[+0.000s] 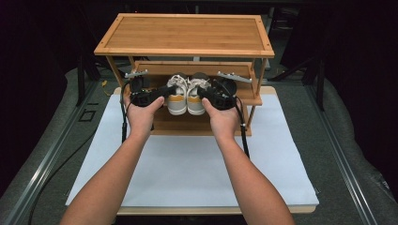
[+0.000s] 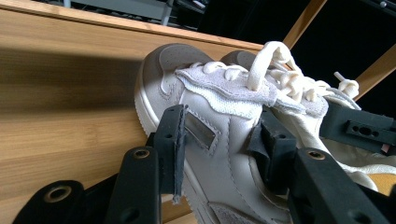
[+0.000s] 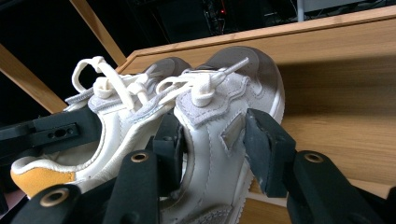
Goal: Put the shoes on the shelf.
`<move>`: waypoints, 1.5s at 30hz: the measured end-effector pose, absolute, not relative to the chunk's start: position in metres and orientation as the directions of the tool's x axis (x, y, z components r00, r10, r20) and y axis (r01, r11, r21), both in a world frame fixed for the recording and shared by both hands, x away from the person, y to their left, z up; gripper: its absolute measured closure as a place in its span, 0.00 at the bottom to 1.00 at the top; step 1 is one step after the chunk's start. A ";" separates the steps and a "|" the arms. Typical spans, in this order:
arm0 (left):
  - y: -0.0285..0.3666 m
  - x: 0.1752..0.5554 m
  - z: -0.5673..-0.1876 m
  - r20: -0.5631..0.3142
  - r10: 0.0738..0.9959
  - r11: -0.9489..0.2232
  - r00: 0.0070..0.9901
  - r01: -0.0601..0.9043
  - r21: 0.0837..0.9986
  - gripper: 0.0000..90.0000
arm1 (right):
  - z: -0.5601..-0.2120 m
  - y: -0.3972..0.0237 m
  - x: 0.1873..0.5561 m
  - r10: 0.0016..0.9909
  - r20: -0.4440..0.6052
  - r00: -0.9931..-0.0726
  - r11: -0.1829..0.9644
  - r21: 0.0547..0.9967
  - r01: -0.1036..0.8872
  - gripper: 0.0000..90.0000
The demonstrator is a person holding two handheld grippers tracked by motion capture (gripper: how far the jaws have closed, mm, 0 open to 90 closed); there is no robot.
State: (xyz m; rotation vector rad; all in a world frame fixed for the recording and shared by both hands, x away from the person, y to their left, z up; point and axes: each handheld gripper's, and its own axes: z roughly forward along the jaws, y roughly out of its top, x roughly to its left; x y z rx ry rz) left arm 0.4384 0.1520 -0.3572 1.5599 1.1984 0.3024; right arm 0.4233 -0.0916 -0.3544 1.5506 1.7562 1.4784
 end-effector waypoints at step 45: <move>0.157 0.457 -0.356 -0.409 0.807 0.108 0.426 0.574 0.811 0.58 | -0.351 -0.094 0.450 0.864 0.388 -0.322 -0.149 0.807 0.571 0.59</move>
